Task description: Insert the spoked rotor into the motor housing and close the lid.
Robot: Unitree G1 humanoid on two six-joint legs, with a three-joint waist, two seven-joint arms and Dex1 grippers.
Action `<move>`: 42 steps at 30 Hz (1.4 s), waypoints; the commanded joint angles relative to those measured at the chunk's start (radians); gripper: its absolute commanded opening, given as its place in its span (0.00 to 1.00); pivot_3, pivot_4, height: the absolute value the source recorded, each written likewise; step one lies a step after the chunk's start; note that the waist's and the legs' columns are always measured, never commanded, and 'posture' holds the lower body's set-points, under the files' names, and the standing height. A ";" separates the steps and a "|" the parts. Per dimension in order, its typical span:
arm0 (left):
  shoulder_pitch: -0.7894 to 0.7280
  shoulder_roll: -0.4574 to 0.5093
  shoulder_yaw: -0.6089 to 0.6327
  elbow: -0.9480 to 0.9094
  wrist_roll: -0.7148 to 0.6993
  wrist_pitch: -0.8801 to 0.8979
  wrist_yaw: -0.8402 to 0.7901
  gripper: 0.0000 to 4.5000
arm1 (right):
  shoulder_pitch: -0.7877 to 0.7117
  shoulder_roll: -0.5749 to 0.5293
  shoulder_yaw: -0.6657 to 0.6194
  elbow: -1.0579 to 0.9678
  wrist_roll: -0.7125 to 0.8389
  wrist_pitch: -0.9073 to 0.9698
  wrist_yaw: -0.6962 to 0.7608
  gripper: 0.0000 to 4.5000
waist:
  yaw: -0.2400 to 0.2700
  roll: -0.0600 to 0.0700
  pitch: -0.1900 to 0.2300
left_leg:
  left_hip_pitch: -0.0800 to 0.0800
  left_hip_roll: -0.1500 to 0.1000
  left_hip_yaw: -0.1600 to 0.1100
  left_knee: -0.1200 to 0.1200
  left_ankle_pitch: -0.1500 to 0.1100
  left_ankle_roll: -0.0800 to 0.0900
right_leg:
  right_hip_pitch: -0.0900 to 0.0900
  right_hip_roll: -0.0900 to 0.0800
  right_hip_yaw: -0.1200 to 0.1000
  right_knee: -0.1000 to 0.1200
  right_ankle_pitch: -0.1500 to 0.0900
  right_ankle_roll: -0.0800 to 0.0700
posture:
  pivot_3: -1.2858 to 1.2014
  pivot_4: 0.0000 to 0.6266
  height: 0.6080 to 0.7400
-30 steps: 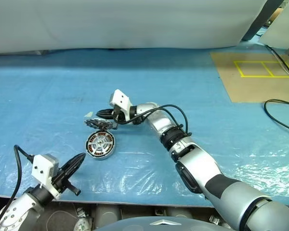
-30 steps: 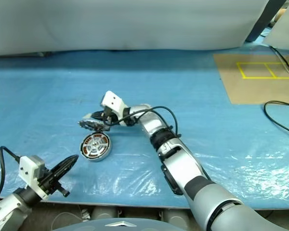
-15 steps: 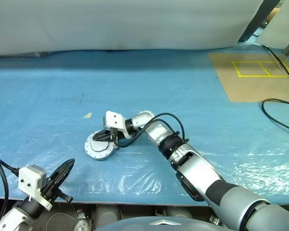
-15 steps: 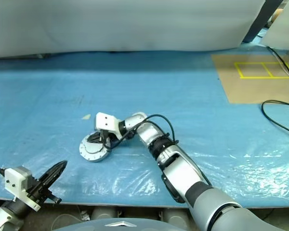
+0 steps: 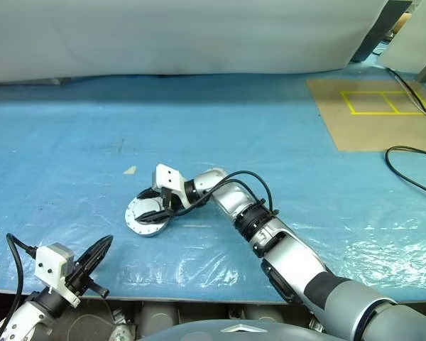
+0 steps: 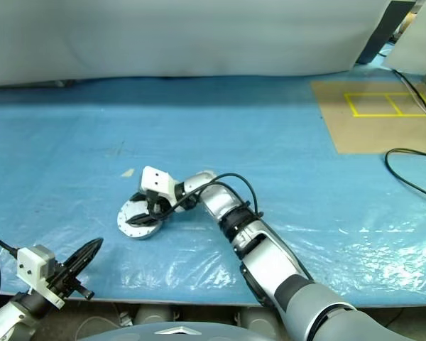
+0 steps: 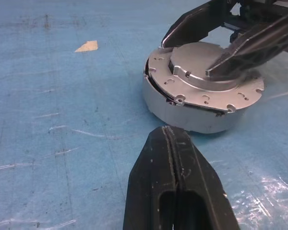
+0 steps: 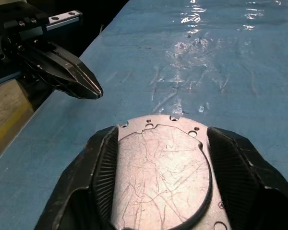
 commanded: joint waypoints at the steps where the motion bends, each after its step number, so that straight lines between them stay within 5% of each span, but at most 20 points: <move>1: -0.001 0.010 0.005 -0.017 0.002 -0.019 0.001 0.00 | 0.037 0.044 0.033 -0.028 -0.020 -0.001 -0.017 0.96 | -0.002 0.000 0.000 | 0.000 0.000 0.000 0.000 0.000 0.000 | 0.000 0.000 0.000 0.000 0.000 0.000 | 0.52 0.24 1.00; 12: -0.015 0.017 -0.009 -0.037 0.016 0.003 0.020 0.00 | 0.048 0.022 0.072 -0.011 -0.059 -0.041 -0.054 0.99 | -0.004 0.000 0.000 | 0.003 0.000 0.000 -0.001 0.000 0.000 | 0.002 0.000 0.000 0.000 0.000 0.000 | 0.52 0.24 1.00; 17: -0.023 0.020 -0.013 -0.052 0.021 0.010 0.037 0.00 | 0.041 0.021 0.065 -0.007 -0.053 -0.047 -0.060 0.67 | -0.005 0.000 0.000 | 0.003 0.000 0.000 -0.001 0.000 0.000 | 0.002 0.000 0.000 0.000 0.000 0.000 | 0.52 0.24 1.00; 42: -0.001 0.016 -0.039 -0.105 0.022 0.044 0.078 0.00 | 0.009 0.033 0.064 0.058 -0.085 -0.103 -0.183 0.67 | -0.006 0.001 0.001 | 0.005 0.000 0.000 -0.001 0.000 0.000 | 0.004 0.000 0.000 0.000 0.000 0.000 | 0.52 0.24 1.00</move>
